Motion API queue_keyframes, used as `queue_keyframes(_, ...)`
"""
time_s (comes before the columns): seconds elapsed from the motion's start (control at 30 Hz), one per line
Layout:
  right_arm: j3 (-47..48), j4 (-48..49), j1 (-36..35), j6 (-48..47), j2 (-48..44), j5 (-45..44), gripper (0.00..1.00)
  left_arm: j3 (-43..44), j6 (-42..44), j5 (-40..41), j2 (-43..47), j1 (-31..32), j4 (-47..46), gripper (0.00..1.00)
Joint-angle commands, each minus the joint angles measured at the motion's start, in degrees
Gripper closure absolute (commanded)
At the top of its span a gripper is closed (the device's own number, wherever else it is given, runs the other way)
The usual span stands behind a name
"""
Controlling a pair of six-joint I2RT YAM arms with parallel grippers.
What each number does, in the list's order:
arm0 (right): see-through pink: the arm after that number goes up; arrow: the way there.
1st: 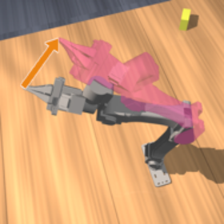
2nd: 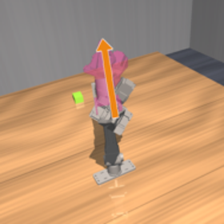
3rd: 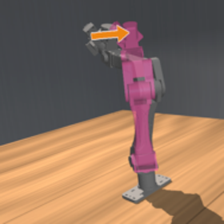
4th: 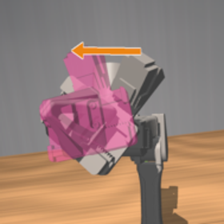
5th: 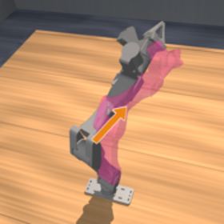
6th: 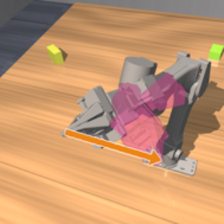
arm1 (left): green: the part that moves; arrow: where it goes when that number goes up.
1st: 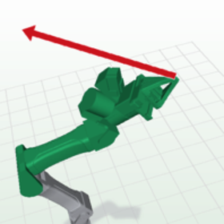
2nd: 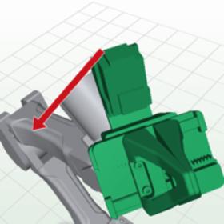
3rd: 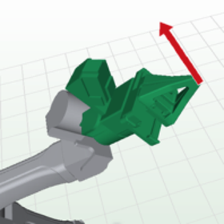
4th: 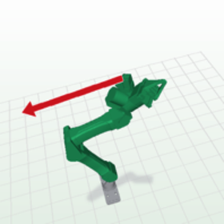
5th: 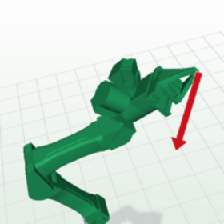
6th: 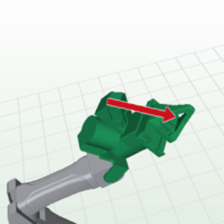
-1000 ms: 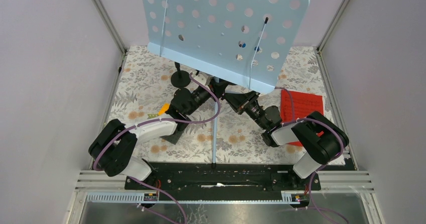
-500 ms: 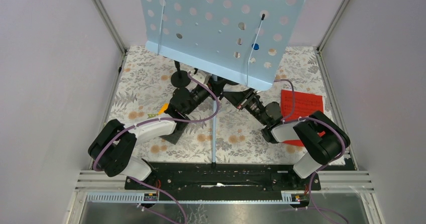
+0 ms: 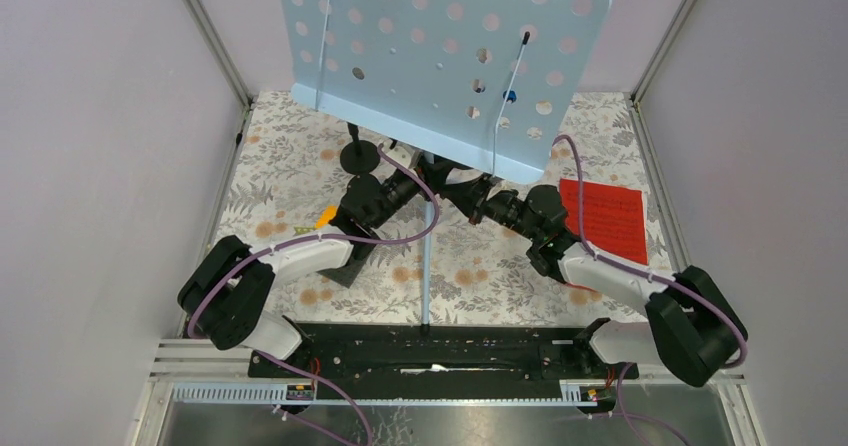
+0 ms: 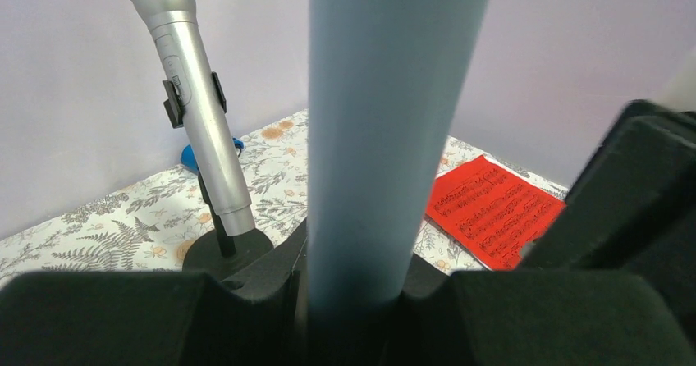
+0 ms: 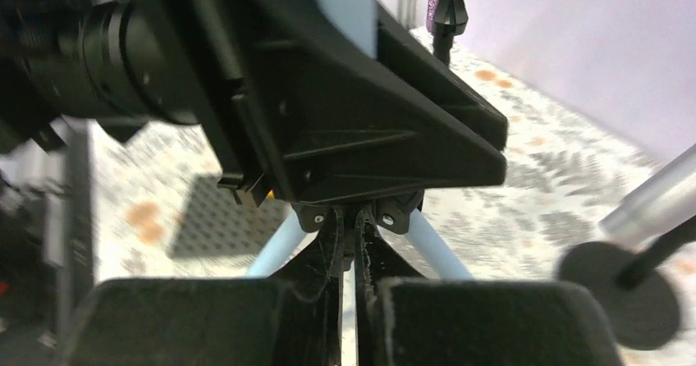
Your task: Pack up the instrument practice props
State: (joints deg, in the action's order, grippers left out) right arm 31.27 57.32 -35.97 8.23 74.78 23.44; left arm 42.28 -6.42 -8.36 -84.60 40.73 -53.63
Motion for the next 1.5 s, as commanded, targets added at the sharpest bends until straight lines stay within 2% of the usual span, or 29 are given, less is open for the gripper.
queue_keyframes(0.0,4.51,-27.66,-7.49,-33.62,-4.36,6.2,1.0,-1.72,-8.53,2.99,-5.14,-0.58,16.18,1.0)
queue_keyframes(0.13,4.28,-36.95,-13.36,-48.91,-6.31,-4.03,1.0,-1.56,-8.53,3.01,-5.28,-0.63,16.19,1.0)
queue_keyframes(0.23,1.32,-38.3,-17.29,-58.2,-7.39,-11.68,1.0,-1.44,-8.52,3.0,-5.55,-0.62,16.23,1.0)
queue_keyframes(0.33,-0.08,-43.61,-19.66,-66.91,-7.48,-13.99,1.0,-1.38,-8.53,3.47,-5.74,-0.56,16.34,1.0)
queue_keyframes(0.43,-1.25,-44.39,-22.91,-72.57,-6.46,-21.15,1.0,-1.37,-8.53,3.62,-5.61,-0.58,16.45,1.0)
queue_keyframes(0.47,-1.29,-44.49,-24.16,-74.08,-5.75,-25.11,0.96,-1.41,-8.48,3.61,-5.7,-0.59,16.46,1.0)
queue_keyframes(0.53,-1.35,-44.14,-26.38,-76.65,-4.45,-33.49,0.77,-1.2,-8.44,3.8,-6.0,-0.56,16.57,1.0)
queue_keyframes(0.6,-1.69,-41.69,-28.04,-76.81,-4.23,-39.76,0.62,-0.94,-8.39,4.32,-6.08,-0.57,16.87,1.0)
queue_keyframes(0.73,0.86,-40.83,-28.24,-60.39,-10.06,-41.27,0.32,-1.14,-8.44,4.56,-5.94,-0.57,16.89,1.0)
queue_keyframes(0.8,-1.46,-35.79,-28.28,-52.58,-16.6,-39.68,0.19,-1.08,-8.44,4.49,-6.07,-0.61,16.89,1.0)
queue_keyframes(0.87,-6.51,-25.45,-28.27,-43.78,-23.07,-38.55,0.1,-0.98,-8.44,4.43,-6.11,-0.56,16.92,1.0)
queue_keyframes(0.97,-16.5,-11.61,-28.28,-28.52,-30.53,-40.74,0.06,-0.93,-8.53,4.06,-6.26,-0.56,16.9,1.0)
queue_keyframes(1.03,-20.08,-6.23,-28.21,-16.18,-32.67,-45.69,0.05,-0.93,-8.61,3.9,-6.29,-0.57,16.89,1.0)
queue_keyframes(1.1,-20.98,-5.04,-28.19,-6.36,-32.94,-52.76,0.07,-0.89,-8.66,3.62,-6.37,-0.57,16.9,1.0)
queue_keyframes(1.17,-19.61,-8.75,-28.15,2.49,-32.53,-57.78,0.12,-0.8,-8.66,3.6,-6.46,-0.61,16.89,1.0)
queue_keyframes(1.3,-13.21,-21.24,-27.37,18.77,-29.74,-62.02,0.14,-0.86,-8.53,3.63,-5.99,-0.61,17.24,1.0)
queue_keyframes(1.4,-9.09,-30.53,-21.71,34.78,-27.73,-56.53,0.15,-1.22,-8.57,3.74,-5.99,-0.49,16.75,1.0)
queue_keyframes(1.47,-8.5,-32.34,-16.14,46.9,-26.98,-50.49,0.15,-0.96,-8.45,4.0,-6.4,-0.53,16.78,1.0)
